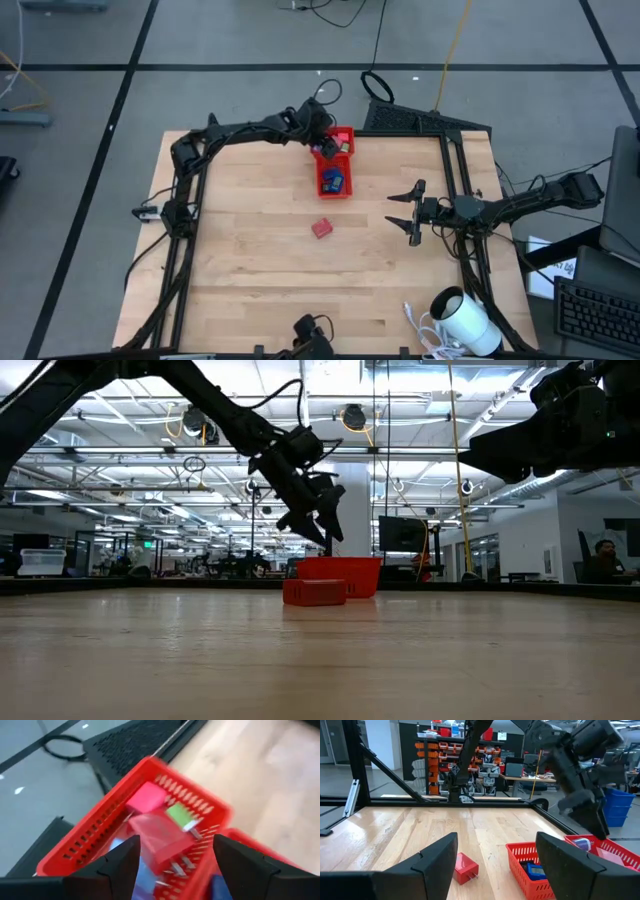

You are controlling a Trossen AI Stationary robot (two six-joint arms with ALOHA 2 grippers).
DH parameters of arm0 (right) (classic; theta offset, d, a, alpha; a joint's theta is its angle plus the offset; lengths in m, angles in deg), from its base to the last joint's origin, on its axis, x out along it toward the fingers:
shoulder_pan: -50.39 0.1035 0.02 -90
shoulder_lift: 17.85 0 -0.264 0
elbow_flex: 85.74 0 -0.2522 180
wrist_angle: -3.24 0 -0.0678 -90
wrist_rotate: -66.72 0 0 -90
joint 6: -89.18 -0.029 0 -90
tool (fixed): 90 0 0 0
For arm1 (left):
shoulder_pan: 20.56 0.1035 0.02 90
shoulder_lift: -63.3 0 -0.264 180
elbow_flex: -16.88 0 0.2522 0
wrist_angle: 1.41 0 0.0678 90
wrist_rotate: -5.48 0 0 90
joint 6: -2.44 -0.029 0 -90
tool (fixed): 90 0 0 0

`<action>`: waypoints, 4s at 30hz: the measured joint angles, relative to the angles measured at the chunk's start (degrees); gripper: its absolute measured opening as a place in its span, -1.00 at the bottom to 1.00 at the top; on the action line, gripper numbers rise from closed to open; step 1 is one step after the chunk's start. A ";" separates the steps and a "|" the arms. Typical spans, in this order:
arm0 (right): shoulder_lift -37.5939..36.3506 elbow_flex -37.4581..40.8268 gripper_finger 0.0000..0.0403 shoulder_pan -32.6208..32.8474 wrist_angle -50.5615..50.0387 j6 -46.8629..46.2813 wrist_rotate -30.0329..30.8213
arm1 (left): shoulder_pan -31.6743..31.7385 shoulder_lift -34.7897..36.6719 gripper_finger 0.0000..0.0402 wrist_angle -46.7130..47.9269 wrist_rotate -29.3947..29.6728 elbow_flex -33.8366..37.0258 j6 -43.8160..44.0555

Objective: Pick & Place Office items
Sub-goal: Put the red charger adapter into the top red bin

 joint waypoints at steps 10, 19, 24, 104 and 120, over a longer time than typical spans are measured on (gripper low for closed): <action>0.00 0.00 0.31 -0.01 -0.02 0.01 0.00 | -4.81 10.20 0.27 6.74 -6.39 0.00 -4.71; 0.00 -0.02 0.31 0.00 -0.12 0.00 0.00 | -19.63 16.66 0.27 11.11 1.09 0.00 -7.94; 0.00 -0.01 0.31 -0.01 -0.04 0.00 0.02 | -29.37 19.12 0.27 8.25 8.05 2.33 -7.86; 0.04 0.00 0.31 0.00 -0.40 0.01 0.00 | -38.84 7.92 0.67 -4.97 23.94 27.08 26.02; 0.04 0.00 0.31 0.00 -0.39 0.01 0.00 | -39.58 4.57 0.67 -7.08 22.82 26.93 24.88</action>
